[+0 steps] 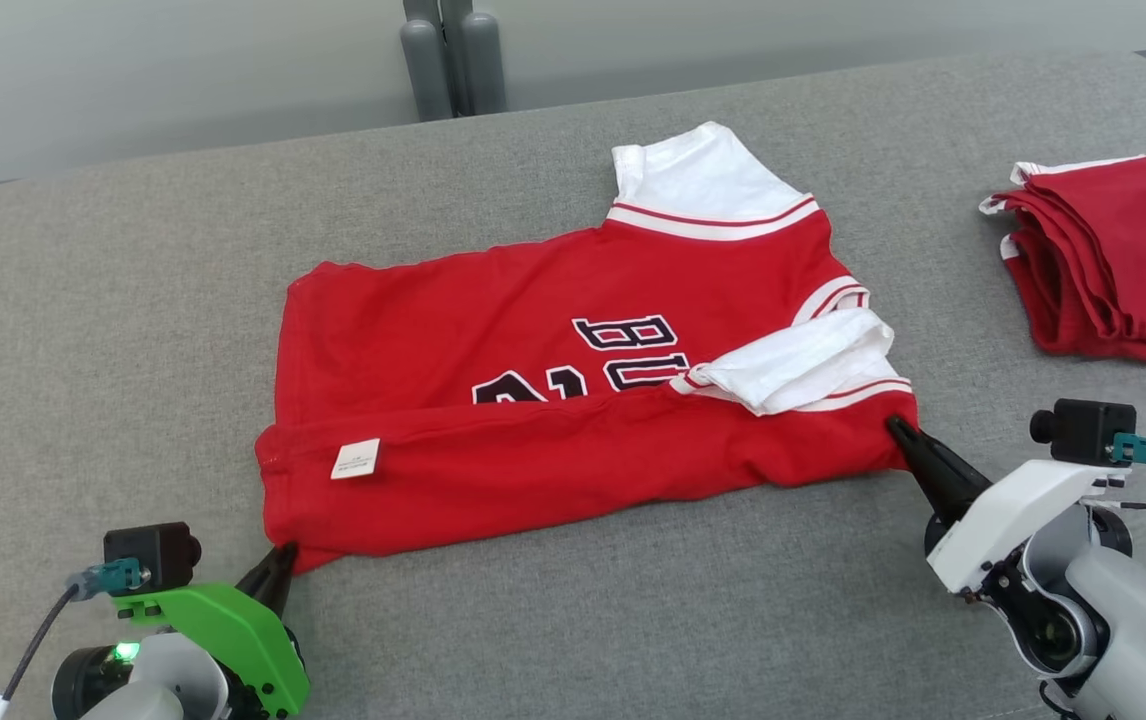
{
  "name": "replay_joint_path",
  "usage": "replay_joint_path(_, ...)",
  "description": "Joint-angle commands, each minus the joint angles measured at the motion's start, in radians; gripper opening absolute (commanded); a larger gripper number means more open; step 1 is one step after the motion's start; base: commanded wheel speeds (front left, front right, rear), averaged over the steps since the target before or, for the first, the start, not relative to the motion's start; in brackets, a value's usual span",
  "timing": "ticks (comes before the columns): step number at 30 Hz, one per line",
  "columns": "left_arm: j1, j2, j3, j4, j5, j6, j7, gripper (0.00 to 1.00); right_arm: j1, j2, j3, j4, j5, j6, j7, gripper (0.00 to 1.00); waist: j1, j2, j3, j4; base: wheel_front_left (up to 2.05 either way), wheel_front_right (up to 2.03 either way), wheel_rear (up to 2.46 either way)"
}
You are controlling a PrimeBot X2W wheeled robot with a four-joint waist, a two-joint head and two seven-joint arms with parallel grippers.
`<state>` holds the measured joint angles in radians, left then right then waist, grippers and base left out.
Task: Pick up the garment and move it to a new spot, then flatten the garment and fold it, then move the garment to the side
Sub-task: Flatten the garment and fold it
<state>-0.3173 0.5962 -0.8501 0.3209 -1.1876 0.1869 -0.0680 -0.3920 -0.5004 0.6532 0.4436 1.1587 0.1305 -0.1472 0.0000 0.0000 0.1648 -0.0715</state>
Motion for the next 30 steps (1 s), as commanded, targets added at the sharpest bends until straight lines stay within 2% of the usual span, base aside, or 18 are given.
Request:
replay_joint_path(1,0.01,0.015,0.003,-0.006,-0.004,-0.003,-0.005,0.0,0.02,-0.021,0.005,-0.012,-0.002,0.001,-0.003,0.0,0.0,0.0,-0.008,0.002,0.0,0.0,0.0)
replay_joint_path(10,0.088,0.092,0.003,-0.126,-0.005,0.031,-0.01,0.0,0.096,-0.143,0.039,-0.12,0.025,0.001,0.042,0.0,0.0,0.0,-0.039,0.002,0.0,0.0,0.0)
replay_joint_path(19,0.193,0.168,-0.013,-0.264,-0.022,0.083,0.012,0.0,0.168,-0.225,0.063,-0.185,0.057,0.0,0.084,0.0,0.0,0.0,-0.064,-0.005,0.0,0.0,0.0)
replay_joint_path(24,0.248,0.199,-0.023,-0.329,-0.042,0.109,0.032,0.0,0.202,-0.26,0.079,-0.21,0.073,0.0,0.104,0.0,0.0,0.0,-0.068,-0.009,0.0,0.0,0.0)
replay_joint_path(30,0.276,0.213,-0.039,-0.372,-0.058,0.12,0.063,0.0,0.213,-0.261,0.104,-0.2,0.079,0.001,0.14,0.0,0.0,0.0,-0.063,-0.009,0.0,0.0,0.0)
